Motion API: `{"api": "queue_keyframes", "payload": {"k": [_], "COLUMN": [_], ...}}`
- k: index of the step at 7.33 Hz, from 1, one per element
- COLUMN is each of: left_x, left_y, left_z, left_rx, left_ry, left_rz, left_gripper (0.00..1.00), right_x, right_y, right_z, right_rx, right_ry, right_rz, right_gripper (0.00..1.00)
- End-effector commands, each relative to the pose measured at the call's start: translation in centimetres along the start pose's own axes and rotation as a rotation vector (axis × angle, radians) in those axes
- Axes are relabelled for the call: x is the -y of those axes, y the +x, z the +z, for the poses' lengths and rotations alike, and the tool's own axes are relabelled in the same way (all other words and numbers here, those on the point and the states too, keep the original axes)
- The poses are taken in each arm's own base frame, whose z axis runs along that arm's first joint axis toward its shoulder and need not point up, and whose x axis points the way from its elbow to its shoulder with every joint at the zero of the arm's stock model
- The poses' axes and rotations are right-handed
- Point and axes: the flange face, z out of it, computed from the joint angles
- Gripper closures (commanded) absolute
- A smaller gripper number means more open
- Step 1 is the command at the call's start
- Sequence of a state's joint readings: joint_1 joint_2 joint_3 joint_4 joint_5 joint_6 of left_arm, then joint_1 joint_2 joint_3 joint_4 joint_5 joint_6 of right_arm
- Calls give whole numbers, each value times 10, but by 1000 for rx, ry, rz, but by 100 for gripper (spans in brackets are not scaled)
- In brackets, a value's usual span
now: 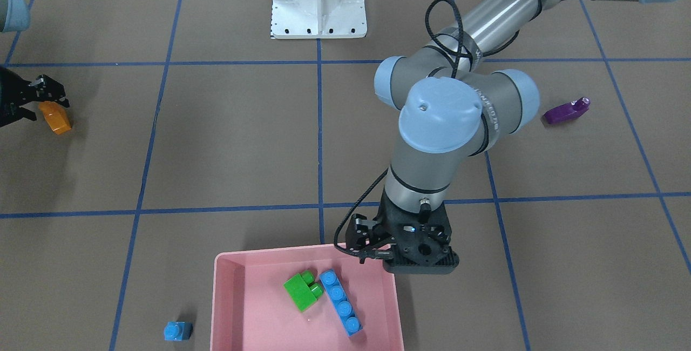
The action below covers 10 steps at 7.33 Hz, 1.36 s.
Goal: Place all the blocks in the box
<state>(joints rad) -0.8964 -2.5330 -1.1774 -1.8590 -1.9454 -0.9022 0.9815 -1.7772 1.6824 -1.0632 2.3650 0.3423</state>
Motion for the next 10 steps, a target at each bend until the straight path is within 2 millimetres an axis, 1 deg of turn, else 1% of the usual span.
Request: {"api": "queue_keyframes", "payload": {"k": [1,2,3,4,5,6,7,8,9,10], "left_x": [-77,-120,-154,-184,-209,-227,-242,-259,-270,-277], "left_y": [-125,-179,-220,-248,-282,-310,-327,-347,-350,-355], "left_z": [-6,-4,-12,-26,-36,-38,-38,-38,-51,-54], "left_rx": [6,42,73,83,87,99,104,104,98,95], "left_ry": [-96,-144,-206,-274,-312,-343,-369,-398,-395,-402], "left_rz": [173,268,377,529,650,744,792,805,809,809], "left_gripper": [1,1,1,1,1,0,0,0,1,1], "right_x": [-1,-1,0,6,66,152,239,307,373,427], "right_y": [0,0,-3,-14,-33,-80,-129,-169,-217,-258], "right_z": [0,-1,-3,-9,-45,-88,-137,-167,-188,-196], "right_rx": [8,8,17,53,72,65,57,61,38,19], "right_ry": [-3,-1,0,1,71,94,107,138,173,172], "right_rz": [2,2,0,-13,34,105,212,359,446,489], "right_gripper": [100,100,100,100,100,100,100,100,100,100]}}
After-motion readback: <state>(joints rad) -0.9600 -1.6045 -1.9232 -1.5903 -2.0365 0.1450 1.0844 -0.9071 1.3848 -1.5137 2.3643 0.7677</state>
